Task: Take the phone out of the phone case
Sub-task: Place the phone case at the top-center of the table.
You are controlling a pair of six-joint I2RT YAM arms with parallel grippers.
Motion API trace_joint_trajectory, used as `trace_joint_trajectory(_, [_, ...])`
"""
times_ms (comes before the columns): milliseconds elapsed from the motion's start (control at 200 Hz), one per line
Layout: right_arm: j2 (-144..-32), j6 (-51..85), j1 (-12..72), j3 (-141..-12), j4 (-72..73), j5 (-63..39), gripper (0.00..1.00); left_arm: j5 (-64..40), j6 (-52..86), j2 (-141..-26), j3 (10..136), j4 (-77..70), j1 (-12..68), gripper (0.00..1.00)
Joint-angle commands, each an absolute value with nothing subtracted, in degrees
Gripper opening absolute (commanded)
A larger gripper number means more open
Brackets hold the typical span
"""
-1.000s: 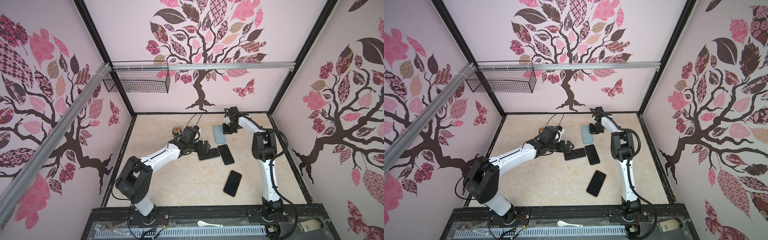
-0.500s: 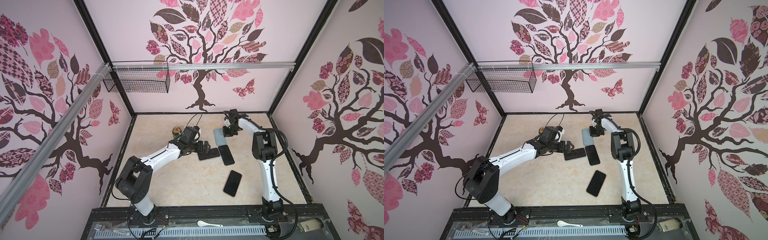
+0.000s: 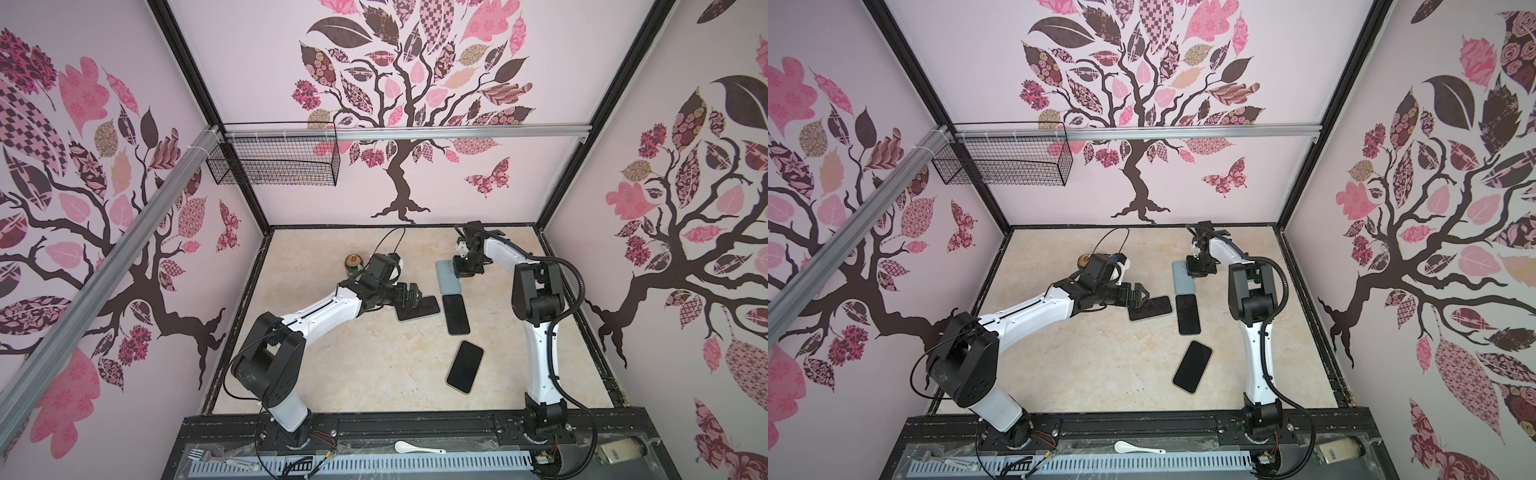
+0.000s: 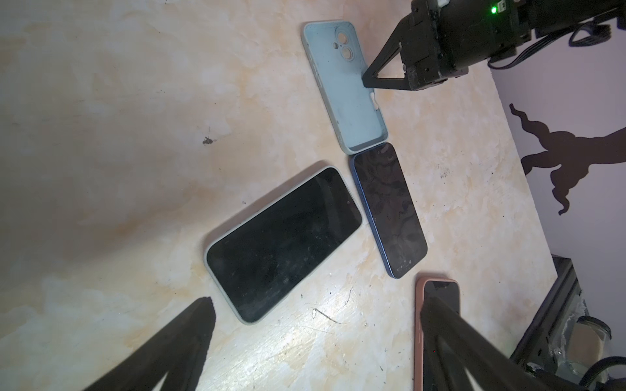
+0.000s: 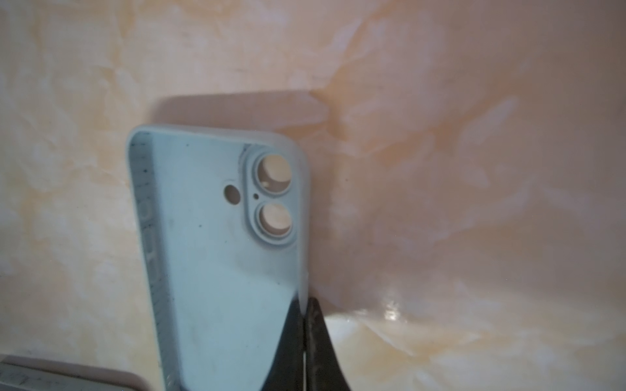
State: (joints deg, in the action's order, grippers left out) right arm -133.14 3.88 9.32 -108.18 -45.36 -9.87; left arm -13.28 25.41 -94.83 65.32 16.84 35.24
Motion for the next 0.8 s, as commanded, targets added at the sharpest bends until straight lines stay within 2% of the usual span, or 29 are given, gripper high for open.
trace_joint_trajectory(0, [-131.4,5.16,8.75,-107.25,-47.67,-8.44,0.0,-13.89,24.91,-95.26,66.11,17.07,35.61,0.98])
trace_joint_trajectory(690, [-135.26,6.68,8.09,-109.82,-45.34,-9.73,0.0,-14.24,25.1,-95.56,66.54,17.22,35.76,0.98])
trace_joint_trajectory(790, [-135.52,7.09,8.1,-110.12,-44.81,-10.58,0.06,-14.2,25.09,-95.55,66.49,17.25,35.69,0.98])
